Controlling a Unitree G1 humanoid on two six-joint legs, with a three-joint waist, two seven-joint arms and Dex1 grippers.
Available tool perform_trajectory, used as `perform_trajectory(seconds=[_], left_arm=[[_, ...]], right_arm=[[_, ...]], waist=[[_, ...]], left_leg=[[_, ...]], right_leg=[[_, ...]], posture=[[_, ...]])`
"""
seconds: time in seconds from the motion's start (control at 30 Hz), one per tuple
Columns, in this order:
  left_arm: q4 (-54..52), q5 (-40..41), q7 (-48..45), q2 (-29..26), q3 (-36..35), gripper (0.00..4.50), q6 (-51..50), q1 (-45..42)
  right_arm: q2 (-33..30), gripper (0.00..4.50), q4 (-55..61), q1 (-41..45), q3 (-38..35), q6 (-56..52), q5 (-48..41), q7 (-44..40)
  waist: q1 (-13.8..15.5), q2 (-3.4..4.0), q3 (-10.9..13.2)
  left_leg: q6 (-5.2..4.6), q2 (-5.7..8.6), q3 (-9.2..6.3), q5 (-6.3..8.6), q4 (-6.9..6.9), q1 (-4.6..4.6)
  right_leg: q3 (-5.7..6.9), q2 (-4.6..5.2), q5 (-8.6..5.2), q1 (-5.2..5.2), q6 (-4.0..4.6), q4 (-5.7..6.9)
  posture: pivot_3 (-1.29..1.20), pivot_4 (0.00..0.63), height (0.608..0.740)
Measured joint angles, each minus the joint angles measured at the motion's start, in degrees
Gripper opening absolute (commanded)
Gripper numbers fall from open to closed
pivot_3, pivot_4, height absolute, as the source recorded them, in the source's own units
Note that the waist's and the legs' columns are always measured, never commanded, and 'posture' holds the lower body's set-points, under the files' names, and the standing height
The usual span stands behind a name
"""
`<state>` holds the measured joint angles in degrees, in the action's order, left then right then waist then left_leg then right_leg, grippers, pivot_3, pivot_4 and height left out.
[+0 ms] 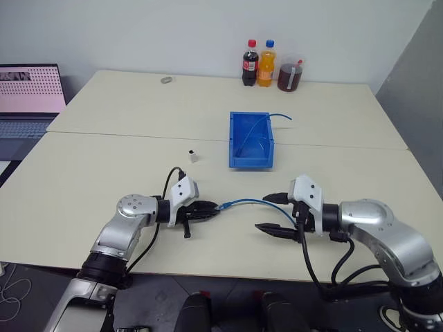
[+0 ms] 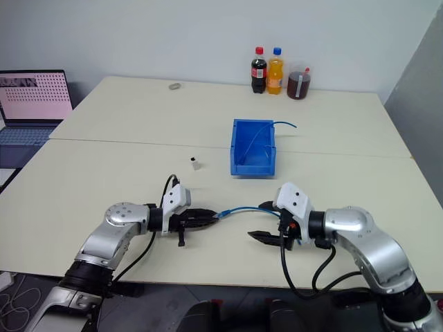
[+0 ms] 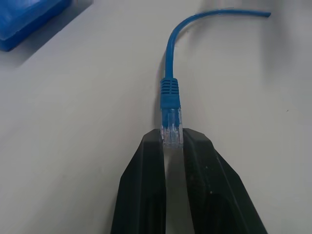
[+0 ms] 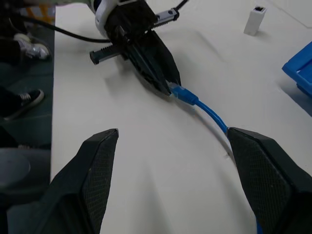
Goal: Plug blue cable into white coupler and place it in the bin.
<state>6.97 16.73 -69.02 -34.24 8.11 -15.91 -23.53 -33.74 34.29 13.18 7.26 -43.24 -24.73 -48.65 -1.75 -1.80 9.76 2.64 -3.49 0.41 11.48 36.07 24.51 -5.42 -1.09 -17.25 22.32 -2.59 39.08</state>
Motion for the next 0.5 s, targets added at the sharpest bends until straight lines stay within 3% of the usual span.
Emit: perform_trajectory(seconds=[0.27, 0.5], left_arm=[[-5.30, 10.50, -1.87, -0.26, -2.64, 0.25, -14.12, -2.53], [-6.75, 15.64, -1.46, 1.29, -4.08, 0.25, -19.43, -6.74]], right_arm=[[6.82, 3.76, 5.86, -3.69, -7.69, -7.82, -13.94, 8.54], [10.61, 3.76, 5.06, -3.38, -10.75, -11.62, -21.76, 14.57]], waist=[[-0.18, 0.01, 0.00], [-0.13, 0.01, 0.01]], left_leg=[[0.00, -0.06, -0.13, -0.01, 0.02, -0.03], [0.00, -0.05, -0.12, -0.01, 0.01, -0.02]], right_leg=[[0.06, -0.11, 0.00, -0.03, 0.00, 0.02], [0.04, -0.12, 0.00, -0.03, 0.01, 0.00]], posture=[[0.00, 0.150, 0.740], [0.00, 0.150, 0.740]])
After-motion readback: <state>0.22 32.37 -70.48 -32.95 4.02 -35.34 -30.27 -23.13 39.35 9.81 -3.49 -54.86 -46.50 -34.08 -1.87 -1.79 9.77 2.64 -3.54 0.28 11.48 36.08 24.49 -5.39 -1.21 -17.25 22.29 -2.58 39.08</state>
